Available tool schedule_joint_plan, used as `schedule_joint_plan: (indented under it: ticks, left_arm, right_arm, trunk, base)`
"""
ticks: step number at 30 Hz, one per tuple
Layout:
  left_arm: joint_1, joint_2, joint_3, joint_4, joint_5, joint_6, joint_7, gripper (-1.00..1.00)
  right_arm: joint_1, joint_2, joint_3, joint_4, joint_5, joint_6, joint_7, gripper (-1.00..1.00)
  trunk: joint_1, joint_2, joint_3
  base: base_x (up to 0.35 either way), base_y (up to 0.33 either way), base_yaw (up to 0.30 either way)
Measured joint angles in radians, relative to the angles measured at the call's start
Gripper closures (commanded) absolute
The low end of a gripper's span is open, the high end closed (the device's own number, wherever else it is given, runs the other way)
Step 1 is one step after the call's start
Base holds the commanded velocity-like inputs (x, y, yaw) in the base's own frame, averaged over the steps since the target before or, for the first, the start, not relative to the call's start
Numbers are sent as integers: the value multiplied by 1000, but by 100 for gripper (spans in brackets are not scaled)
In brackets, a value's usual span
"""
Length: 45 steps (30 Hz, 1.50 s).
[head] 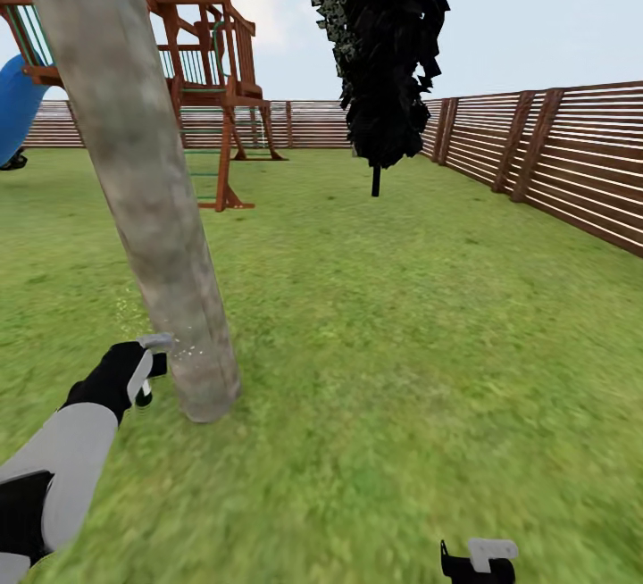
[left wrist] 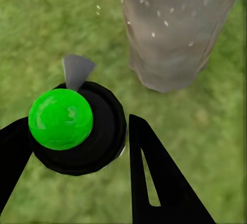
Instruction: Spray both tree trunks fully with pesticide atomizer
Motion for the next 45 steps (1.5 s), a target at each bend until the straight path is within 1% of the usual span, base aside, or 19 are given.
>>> schedule_joint_plan:
  ticks: [4,6,13,19,26,29,30,32,34,36,37,40,41,42,45]
  left_arm:
    - [-47,3,0,0,0,15,0,100]
    - [-59,0,0,0,1,28,0,100]
    - [-57,-5,-6,0,-4,32,0,100]
    - [-49,-10,-8,0,-1,29,2,100]
    - [-44,-2,-8,0,-4,28,7,100]
    - [-42,4,-10,0,-24,26,9,100]
    - [-40,0,-10,2,-40,24,10,100]
    - [-32,-9,-23,14,-46,18,7,100]
    - [-20,-15,-35,16,-43,17,4,100]
    - [-14,-31,-42,17,-43,15,4,100]
    - [-14,-28,-46,12,-51,17,4,100]
    - [-14,-15,-46,5,-58,20,10,100]
    - [-14,-2,-47,4,-62,21,14,100]
    - [-14,2,-48,4,-55,20,14,100]
    - [-14,-6,-45,12,-50,18,16,100]
  right_arm:
    - [0,1,0,-1,0,0,0,-100]
    - [0,2,1,-1,0,-1,0,-100]
    - [0,2,2,-1,0,0,1,-100]
    - [0,0,1,0,0,-1,0,-100]
    - [0,1,1,0,0,0,1,-100]
    - [0,1,1,0,0,0,1,-100]
    - [0,2,2,0,1,0,1,-100]
    - [0,2,2,0,0,0,2,-100]
    - [0,2,2,0,0,0,2,-100]
    - [0,2,2,0,0,0,2,-100]
    - [0,2,2,0,0,0,2,-100]
    - [0,2,2,0,0,0,1,-100]
    - [0,1,2,0,0,0,1,-100]
    - [0,1,2,0,0,0,1,-100]
    - [0,1,2,0,0,0,1,-100]
  trunk:
    - [0,0,0]
    - [0,0,0]
    - [0,0,0]
    - [0,0,0]
    - [0,0,0]
    - [0,0,0]
    - [0,0,0]
    - [0,0,0]
    - [0,0,0]
    - [0,0,0]
    - [0,0,0]
    - [0,0,0]
    - [0,0,0]
    - [0,0,0]
    - [0,0,0]
  base:
    - [0,0,23]
    - [0,0,216]
    - [33,-43,258]
    - [47,-256,20]
    - [21,-274,0]
    - [90,-274,42]
    - [93,-274,223]
    - [94,-274,254]
    - [112,-274,270]
    - [157,-256,274]
    - [166,-250,236]
    - [169,-249,78]
    - [170,-248,10]
    - [171,-247,5]
    - [190,-235,1]
